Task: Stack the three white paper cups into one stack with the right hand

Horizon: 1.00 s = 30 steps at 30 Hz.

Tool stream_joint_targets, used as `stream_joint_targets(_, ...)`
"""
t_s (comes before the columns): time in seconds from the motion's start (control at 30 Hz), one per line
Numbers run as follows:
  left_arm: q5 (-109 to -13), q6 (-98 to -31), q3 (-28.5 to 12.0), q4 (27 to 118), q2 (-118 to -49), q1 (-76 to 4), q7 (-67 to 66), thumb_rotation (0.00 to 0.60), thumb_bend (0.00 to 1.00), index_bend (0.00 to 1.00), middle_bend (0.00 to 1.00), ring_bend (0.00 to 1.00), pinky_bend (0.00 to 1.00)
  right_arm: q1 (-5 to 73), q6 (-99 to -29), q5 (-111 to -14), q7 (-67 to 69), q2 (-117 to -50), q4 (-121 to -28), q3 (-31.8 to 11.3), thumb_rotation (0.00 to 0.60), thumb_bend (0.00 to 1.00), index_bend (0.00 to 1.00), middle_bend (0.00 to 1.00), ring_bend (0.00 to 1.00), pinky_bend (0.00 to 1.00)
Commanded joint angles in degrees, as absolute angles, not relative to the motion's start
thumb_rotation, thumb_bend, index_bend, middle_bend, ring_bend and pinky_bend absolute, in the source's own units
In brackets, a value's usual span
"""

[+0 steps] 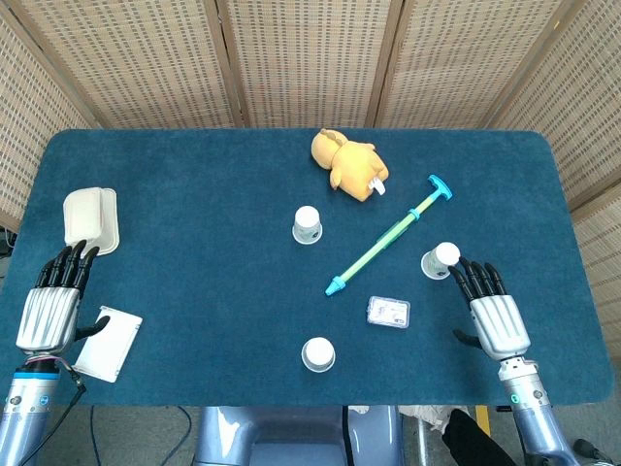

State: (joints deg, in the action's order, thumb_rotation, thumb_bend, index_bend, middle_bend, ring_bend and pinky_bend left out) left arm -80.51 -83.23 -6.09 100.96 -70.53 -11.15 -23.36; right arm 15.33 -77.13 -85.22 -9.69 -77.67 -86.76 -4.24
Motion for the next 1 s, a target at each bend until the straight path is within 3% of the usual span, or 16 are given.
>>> stream_joint_targets(0.03, -80.7, -83.4, -5.9, 101.0, -70.5, -11.1, -23.3, 0.6, 0.05, 0.0, 0.0, 0.0, 0.11, 15.3, -77.2, -85.2, -9.6, -77.6, -86.8, -4.3, 0.6, 0.12, 0.0, 0.0, 0.0, 0.0)
stream_joint_targets(1.0, -81.2, -83.9, -5.3, 101.8, -70.5, -11.0, -24.6, 0.6, 0.05, 0.0, 0.0, 0.0, 0.11, 15.1, -78.4, -86.2, -7.9, -76.9, -86.8, -4.5, 0.6, 0.12, 0.0, 0.0, 0.0, 0.0)
